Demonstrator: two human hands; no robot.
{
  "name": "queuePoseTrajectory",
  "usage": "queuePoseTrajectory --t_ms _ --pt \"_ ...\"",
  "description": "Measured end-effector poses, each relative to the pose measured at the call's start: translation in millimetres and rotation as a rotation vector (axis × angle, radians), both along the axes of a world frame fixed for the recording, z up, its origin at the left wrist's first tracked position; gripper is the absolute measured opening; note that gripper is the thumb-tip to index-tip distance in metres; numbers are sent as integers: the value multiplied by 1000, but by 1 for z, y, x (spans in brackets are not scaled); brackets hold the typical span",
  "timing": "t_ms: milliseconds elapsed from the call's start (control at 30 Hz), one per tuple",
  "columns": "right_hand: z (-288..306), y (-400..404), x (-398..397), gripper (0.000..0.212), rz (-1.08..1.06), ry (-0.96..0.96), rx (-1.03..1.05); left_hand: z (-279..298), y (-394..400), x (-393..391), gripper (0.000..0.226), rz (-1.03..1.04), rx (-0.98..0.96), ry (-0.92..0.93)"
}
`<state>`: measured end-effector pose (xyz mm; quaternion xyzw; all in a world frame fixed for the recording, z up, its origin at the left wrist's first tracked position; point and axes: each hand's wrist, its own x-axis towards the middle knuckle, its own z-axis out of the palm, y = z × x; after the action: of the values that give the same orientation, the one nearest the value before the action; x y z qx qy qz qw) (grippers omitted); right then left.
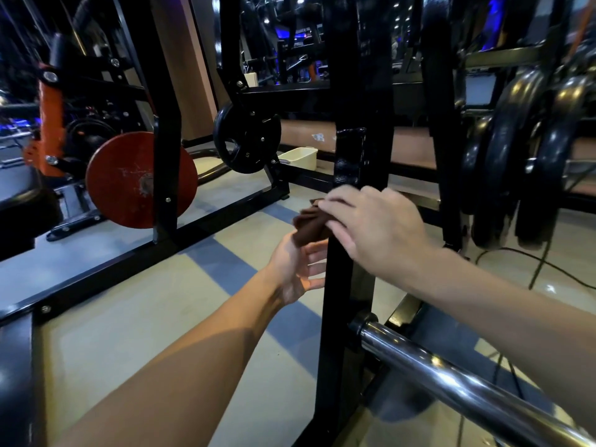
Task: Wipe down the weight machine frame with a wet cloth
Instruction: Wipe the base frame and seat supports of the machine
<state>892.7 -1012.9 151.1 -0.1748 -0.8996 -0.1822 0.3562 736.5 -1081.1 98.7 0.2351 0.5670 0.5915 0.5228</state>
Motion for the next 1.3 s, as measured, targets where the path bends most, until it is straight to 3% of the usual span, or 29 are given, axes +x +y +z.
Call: queuePoseTrajectory --t_ms 100,233,433,533,633,767,900,1067,1167,1300 --pt "40 10 -3 33 -47 205 -47 -4 0 -3 70 -24 -34 -28" --pt "54 14 1 34 -77 345 -67 -6 -2 -2 72 -9 -31 -49" --pt "-40 -7 13 34 116 25 -80 -6 -3 -1 65 41 4 -93" --pt "-55 -12 14 33 147 -98 -39 -8 -6 -4 67 -2 -2 -164" --pt "-21 -1 8 34 82 77 -29 -5 -5 -5 55 2 9 -179" --pt "4 6 12 39 15 271 -51 -3 -6 -7 66 -36 -4 -229" --pt "-35 -8 14 40 52 92 -12 -2 -7 -6 61 -26 22 -244" --pt "-79 -26 20 37 154 -230 -20 -3 -4 -11 76 -55 7 -307" --pt "-58 -15 14 35 122 -129 24 -3 -1 -13 71 -50 -29 -241" --pt "2 6 7 37 -14 209 -4 -2 -3 -11 67 -53 -36 -168"
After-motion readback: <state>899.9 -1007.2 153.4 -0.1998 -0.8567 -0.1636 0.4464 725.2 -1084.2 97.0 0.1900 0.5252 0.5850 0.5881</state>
